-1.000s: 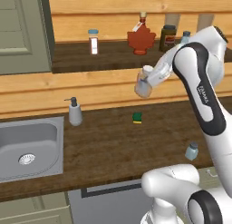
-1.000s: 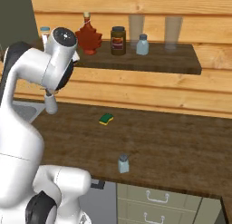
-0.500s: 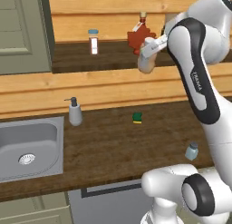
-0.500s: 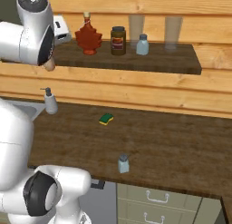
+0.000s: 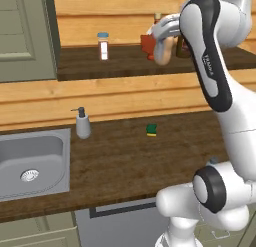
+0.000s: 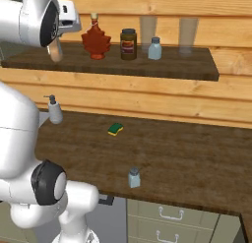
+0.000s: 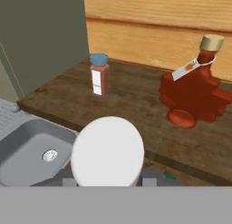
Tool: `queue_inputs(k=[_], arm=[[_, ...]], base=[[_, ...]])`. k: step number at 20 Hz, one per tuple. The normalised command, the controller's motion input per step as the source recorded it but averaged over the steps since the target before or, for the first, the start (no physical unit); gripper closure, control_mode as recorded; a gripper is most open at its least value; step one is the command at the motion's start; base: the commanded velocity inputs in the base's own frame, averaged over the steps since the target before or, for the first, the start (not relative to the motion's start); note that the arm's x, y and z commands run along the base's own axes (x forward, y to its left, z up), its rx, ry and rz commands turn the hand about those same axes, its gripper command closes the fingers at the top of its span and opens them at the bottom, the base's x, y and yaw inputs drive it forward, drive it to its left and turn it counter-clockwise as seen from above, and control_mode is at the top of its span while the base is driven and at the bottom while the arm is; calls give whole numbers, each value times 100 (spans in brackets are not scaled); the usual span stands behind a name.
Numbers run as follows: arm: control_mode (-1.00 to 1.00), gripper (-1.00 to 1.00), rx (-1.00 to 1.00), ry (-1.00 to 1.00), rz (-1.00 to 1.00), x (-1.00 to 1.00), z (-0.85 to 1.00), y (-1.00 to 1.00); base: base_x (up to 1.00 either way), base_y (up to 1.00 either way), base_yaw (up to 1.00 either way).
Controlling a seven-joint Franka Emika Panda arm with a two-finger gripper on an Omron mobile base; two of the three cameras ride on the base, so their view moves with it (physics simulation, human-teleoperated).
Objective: Put the shaker and condiment bottle from the counter next to their counterparts in the cabinet.
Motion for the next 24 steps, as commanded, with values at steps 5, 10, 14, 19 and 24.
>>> queue_inputs(k=[5,10,14,19,24], arm=[[-100,100,2,0,0,7,-21,0],[-100,100,0,0,0,17,-9,8],[-100,100,0,0,0,17,0,8],[-100,100,0,0,0,35,0,3],[-100,100,0,0,-1,54,-5,0]], base=[[0,0,0],[0,0,0],[0,0,0],[0,0,0],[0,0,0]])
